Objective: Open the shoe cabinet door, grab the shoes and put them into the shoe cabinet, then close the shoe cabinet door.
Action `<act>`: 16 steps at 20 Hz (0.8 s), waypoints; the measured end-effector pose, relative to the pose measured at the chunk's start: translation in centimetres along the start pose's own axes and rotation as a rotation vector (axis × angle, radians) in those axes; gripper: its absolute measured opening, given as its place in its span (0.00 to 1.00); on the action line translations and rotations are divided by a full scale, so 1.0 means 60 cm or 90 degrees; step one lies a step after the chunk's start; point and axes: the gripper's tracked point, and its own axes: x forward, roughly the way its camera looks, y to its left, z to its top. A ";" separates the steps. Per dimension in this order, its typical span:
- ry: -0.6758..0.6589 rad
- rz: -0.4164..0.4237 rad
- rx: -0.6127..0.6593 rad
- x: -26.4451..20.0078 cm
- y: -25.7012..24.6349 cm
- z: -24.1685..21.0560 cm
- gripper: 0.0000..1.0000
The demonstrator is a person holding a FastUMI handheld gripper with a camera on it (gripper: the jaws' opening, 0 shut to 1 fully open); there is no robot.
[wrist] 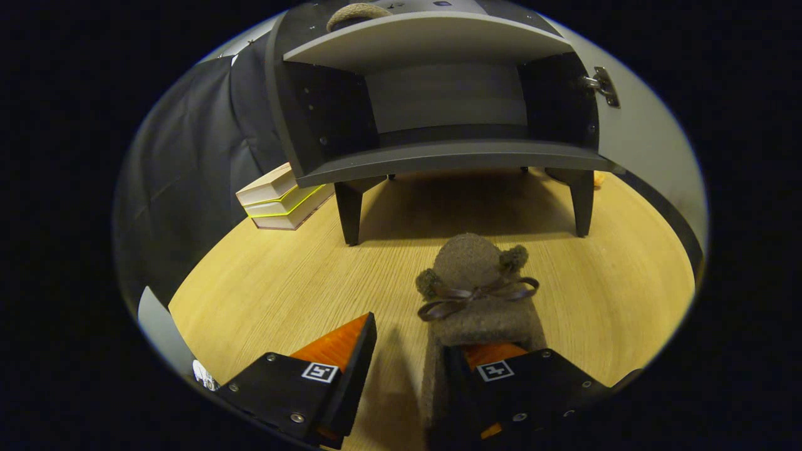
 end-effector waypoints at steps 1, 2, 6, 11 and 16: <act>-0.002 -0.019 0.010 0.004 -0.010 0.005 0.46; -0.002 -0.034 0.021 0.006 -0.018 0.005 0.36; 0.004 -0.036 0.020 0.004 -0.025 0.010 0.07; 0.005 -0.037 0.029 -0.014 -0.033 0.041 0.06; -0.014 -0.038 0.035 -0.071 -0.013 0.097 0.06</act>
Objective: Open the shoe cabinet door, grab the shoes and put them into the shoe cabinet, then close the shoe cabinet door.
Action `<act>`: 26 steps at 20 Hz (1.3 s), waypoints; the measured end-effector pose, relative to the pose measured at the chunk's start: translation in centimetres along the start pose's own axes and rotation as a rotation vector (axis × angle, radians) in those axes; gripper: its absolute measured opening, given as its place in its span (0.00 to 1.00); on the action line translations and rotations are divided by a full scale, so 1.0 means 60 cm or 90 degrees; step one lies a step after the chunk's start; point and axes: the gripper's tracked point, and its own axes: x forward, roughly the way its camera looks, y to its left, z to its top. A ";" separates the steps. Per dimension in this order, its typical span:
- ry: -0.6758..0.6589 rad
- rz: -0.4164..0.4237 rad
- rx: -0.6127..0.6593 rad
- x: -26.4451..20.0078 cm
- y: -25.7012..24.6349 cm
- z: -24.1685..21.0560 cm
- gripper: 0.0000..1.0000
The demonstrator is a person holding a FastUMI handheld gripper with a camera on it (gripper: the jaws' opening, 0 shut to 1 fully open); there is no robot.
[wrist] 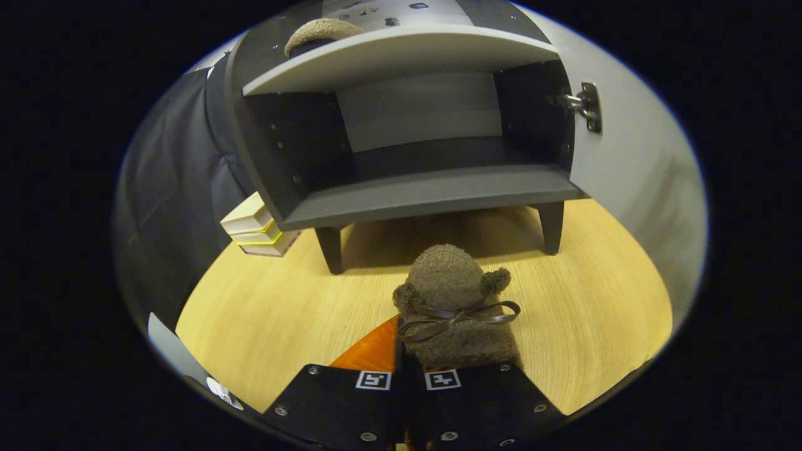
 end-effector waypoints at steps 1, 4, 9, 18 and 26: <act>-0.011 -0.003 -0.009 -0.014 0.005 0.015 0.06; -0.033 -0.005 -0.033 -0.066 0.027 0.070 0.06; -0.108 -0.020 -0.028 -0.166 0.050 0.199 0.05; -0.190 -0.054 -0.063 -0.258 0.073 0.346 0.05; -0.202 -0.035 -0.059 -0.182 0.049 0.478 0.05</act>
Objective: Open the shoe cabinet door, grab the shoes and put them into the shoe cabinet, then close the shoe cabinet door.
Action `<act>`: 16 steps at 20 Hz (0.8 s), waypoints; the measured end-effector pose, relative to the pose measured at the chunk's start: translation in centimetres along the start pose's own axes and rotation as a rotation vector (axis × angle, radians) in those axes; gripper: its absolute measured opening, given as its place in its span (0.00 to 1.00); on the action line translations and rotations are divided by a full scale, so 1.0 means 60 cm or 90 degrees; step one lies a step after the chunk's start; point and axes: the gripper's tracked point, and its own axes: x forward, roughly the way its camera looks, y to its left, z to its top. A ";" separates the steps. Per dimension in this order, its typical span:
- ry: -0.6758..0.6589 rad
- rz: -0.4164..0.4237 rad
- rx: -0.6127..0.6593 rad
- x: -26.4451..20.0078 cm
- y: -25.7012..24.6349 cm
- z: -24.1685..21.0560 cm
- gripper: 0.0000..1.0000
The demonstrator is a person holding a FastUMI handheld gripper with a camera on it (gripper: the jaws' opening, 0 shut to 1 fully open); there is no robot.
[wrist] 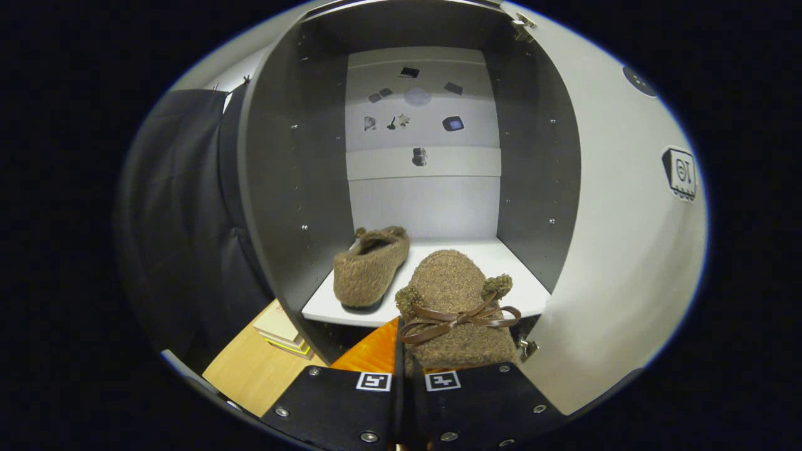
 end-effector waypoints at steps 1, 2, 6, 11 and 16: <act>0.003 0.007 0.006 0.020 -0.005 0.008 0.05; 0.004 0.015 0.011 0.040 -0.009 0.020 0.06; -0.003 0.034 0.022 0.121 -0.031 0.067 0.06; 0.015 0.058 0.026 0.210 -0.043 0.086 0.05; 0.022 0.073 0.035 0.276 -0.043 0.083 0.05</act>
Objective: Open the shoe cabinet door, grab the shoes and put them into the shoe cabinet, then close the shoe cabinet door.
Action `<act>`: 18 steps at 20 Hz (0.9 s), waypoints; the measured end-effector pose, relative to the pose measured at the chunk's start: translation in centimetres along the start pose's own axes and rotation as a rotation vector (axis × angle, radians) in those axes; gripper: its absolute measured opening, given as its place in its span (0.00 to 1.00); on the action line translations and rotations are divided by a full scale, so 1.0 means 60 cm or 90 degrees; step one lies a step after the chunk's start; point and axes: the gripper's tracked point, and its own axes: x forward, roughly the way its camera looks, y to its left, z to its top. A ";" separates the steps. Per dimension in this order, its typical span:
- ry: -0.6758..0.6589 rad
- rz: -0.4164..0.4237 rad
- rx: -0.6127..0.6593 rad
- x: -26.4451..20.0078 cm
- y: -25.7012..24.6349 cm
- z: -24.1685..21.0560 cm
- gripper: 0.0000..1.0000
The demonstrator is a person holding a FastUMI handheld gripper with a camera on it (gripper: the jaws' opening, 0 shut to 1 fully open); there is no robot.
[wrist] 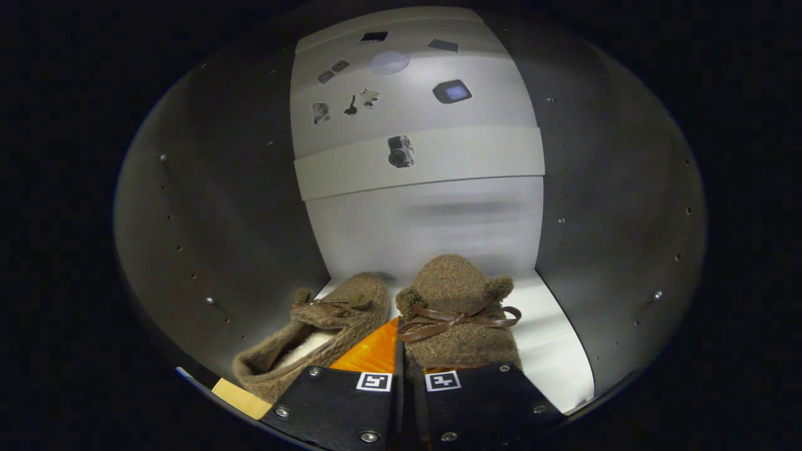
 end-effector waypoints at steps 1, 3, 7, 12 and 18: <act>0.001 0.005 0.005 0.014 0.002 0.000 0.05; 0.018 -0.004 0.001 0.037 -0.002 -0.017 0.06; 0.019 0.000 0.012 0.049 0.002 -0.022 0.07; 0.038 0.003 0.044 0.044 0.018 -0.028 0.24; 0.082 0.002 0.085 0.007 0.026 -0.037 0.56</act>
